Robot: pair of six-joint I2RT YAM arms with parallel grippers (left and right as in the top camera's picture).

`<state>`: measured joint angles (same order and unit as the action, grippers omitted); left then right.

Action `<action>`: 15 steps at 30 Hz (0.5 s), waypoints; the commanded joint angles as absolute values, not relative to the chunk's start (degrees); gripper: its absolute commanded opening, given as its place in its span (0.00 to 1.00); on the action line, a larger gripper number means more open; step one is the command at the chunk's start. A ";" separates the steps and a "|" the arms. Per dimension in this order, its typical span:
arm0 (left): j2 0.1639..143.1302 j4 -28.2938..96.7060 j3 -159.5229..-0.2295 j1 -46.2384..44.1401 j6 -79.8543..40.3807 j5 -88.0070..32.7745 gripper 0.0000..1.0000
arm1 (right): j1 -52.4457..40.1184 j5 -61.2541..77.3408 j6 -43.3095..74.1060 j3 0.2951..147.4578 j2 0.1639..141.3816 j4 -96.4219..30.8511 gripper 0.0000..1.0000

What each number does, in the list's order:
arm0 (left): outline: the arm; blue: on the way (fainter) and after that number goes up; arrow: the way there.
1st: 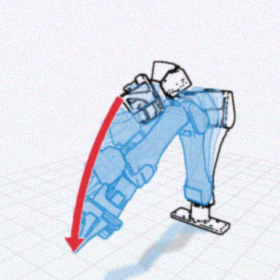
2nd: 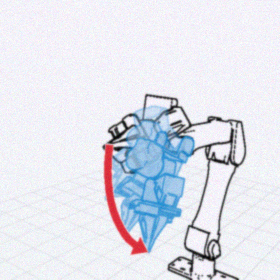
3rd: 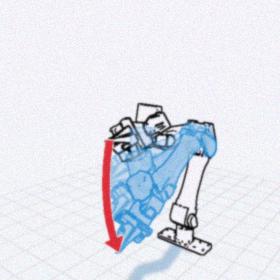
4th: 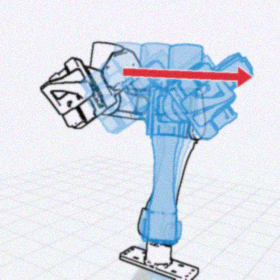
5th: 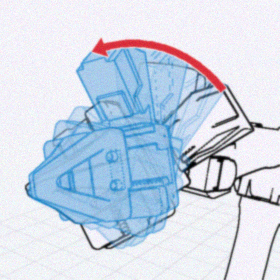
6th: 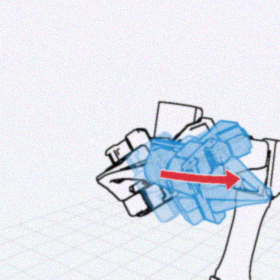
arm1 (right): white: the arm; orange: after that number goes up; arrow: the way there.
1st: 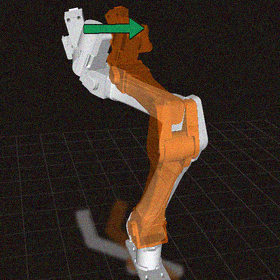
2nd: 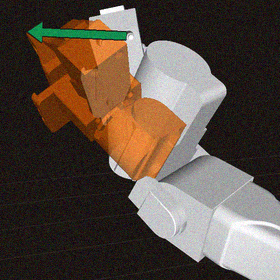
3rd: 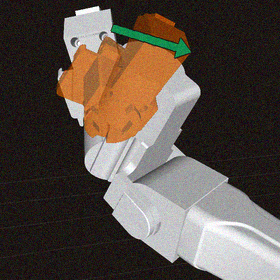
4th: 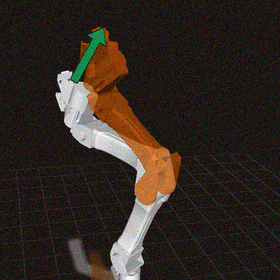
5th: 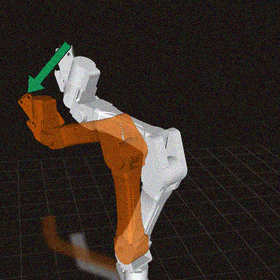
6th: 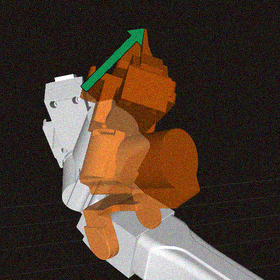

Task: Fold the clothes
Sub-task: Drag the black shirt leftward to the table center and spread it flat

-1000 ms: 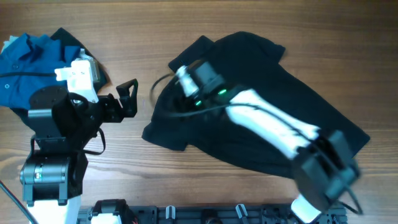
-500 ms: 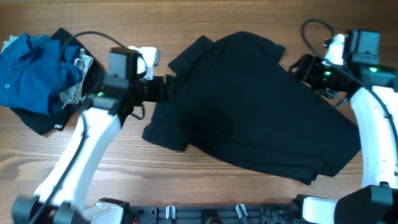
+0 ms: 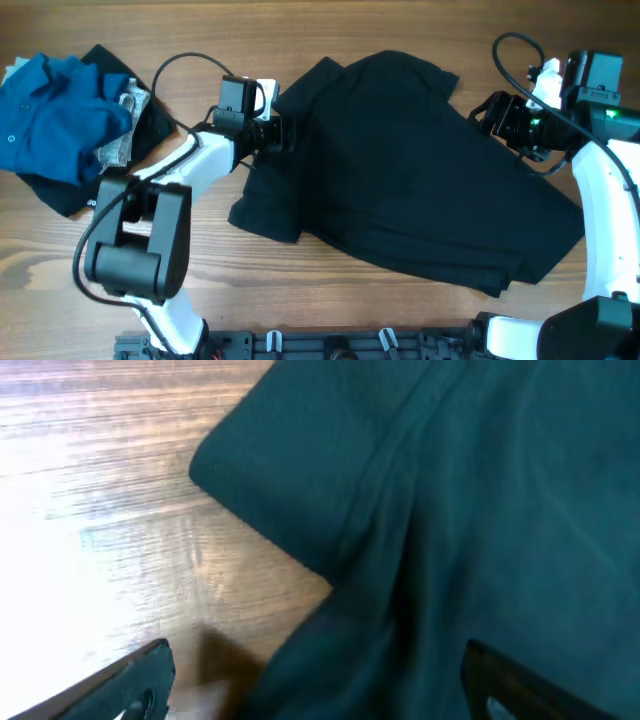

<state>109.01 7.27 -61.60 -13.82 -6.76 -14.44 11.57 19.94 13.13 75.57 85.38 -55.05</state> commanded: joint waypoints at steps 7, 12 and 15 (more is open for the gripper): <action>113.71 8.43 -62.26 -14.13 -6.24 -12.25 0.17 | 11.44 21.04 11.94 75.66 85.67 -55.13 0.80; 113.60 14.44 -62.28 -12.71 -12.01 10.26 0.04 | 11.44 20.36 11.88 75.42 85.89 -55.13 0.84; 113.47 21.87 -62.28 -8.27 -20.45 27.16 0.04 | 11.44 19.46 10.90 72.77 85.93 -54.85 0.83</action>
<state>111.74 15.55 -64.05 -13.47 -11.27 2.37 11.57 19.94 12.49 75.24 85.38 -55.02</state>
